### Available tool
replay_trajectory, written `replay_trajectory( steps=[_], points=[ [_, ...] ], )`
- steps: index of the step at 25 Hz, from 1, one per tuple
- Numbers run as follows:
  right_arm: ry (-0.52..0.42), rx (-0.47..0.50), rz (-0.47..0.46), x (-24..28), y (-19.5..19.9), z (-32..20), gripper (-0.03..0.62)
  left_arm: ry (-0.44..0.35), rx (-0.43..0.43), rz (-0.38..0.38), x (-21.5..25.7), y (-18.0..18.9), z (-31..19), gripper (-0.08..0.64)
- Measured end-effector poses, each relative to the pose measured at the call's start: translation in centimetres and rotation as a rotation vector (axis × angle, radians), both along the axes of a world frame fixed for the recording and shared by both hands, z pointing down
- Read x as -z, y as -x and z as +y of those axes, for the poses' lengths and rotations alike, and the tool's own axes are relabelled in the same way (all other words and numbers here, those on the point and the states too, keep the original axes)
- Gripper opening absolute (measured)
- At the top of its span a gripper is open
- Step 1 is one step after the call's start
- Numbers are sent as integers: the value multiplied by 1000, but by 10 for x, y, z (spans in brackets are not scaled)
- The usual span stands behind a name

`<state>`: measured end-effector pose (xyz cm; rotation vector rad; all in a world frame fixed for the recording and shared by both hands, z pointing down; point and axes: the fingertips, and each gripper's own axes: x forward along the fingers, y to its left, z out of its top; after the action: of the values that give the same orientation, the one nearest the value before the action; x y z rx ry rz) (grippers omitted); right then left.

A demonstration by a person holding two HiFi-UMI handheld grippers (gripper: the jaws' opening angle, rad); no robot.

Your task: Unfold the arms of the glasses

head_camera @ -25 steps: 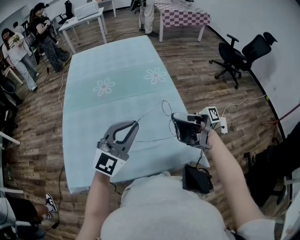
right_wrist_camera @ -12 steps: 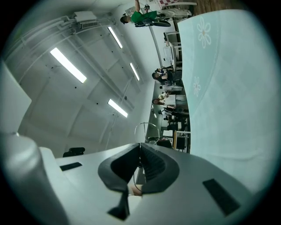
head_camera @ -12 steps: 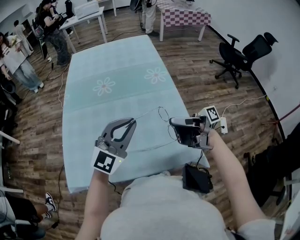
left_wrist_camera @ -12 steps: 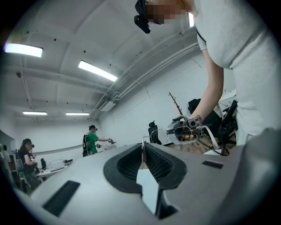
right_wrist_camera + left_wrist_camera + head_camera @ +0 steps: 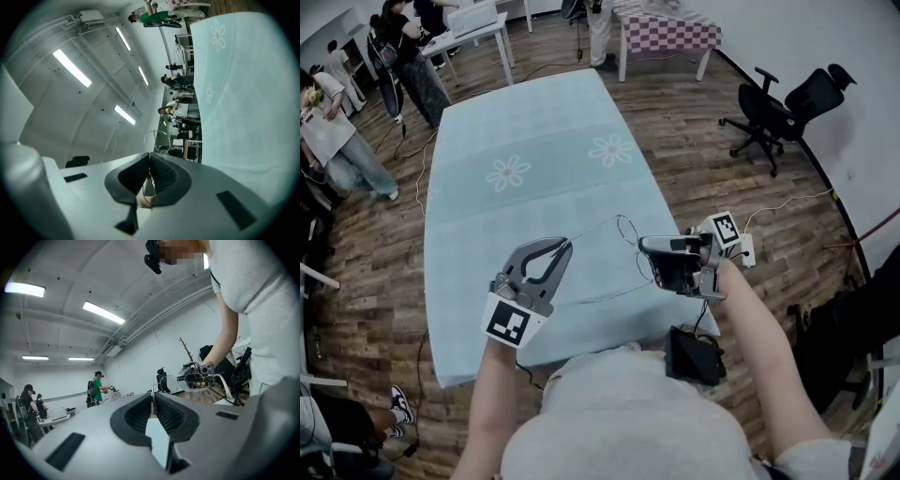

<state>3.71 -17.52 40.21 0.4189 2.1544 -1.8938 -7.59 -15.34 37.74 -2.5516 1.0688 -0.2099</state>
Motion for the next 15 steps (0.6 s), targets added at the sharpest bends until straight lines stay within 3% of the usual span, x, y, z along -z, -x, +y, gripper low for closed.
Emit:
replay_trajectory(
  steps=[8,11,15],
  points=[
    [15,-51,-15,2,-2,-12,11,51,13,41,-2,4,-7,32],
    [23,-66,-11,0,-3,-14,11,69,12,48,-2,2,-8,121],
    [39,-92,-2,-2,-4,-16,11,69,23,43,-2,3,-9,143]
  ],
)
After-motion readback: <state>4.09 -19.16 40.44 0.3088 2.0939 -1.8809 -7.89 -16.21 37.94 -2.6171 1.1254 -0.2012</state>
